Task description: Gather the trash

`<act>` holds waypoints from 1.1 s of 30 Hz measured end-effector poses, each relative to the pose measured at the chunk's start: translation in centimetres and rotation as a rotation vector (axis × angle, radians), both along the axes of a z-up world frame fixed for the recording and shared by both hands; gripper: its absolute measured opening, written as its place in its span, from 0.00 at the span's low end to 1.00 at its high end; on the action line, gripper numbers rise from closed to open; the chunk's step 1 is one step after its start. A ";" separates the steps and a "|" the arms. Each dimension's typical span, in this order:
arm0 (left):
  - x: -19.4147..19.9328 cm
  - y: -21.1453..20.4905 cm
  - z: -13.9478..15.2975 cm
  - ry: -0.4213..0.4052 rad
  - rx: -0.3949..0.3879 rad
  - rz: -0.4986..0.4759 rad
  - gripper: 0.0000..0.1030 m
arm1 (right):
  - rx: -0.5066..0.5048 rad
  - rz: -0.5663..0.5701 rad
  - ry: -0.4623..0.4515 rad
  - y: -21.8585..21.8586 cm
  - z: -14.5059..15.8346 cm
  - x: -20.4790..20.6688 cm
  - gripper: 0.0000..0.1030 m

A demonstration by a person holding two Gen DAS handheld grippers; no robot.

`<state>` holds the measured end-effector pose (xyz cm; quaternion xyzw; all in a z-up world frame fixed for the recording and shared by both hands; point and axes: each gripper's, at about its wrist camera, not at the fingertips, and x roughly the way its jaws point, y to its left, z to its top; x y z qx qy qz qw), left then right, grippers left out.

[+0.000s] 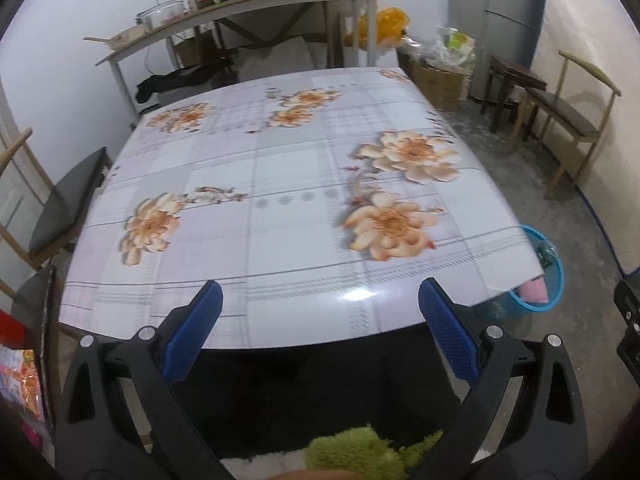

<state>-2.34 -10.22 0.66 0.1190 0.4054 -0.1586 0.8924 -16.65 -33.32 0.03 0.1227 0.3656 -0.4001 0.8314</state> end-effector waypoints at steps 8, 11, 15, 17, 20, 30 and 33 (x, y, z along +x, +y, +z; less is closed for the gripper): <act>0.8 0.4 0.1 -0.034 0.029 0.035 0.92 | 0.009 -0.034 0.010 -0.9 -0.3 0.2 0.94; 0.8 0.3 0.1 -0.035 0.031 0.036 0.92 | 0.005 -0.038 0.012 -0.9 -0.3 0.2 0.94; 0.8 0.3 0.1 -0.035 0.034 0.032 0.92 | 0.010 -0.042 0.012 -1.1 -0.4 0.4 0.94; 0.8 0.3 0.1 -0.033 0.036 0.031 0.92 | 0.012 -0.041 0.014 -1.1 -0.5 0.4 0.94; 0.9 0.2 -0.1 -0.029 0.039 0.029 0.92 | 0.013 -0.039 0.017 -1.1 -0.5 0.5 0.94; 1.1 0.3 0.1 -0.034 0.030 0.045 0.92 | 0.013 -0.038 0.016 -1.2 -0.4 0.5 0.94; 1.2 0.3 0.1 -0.033 0.032 0.044 0.92 | 0.011 -0.038 0.016 -1.2 -0.4 0.6 0.94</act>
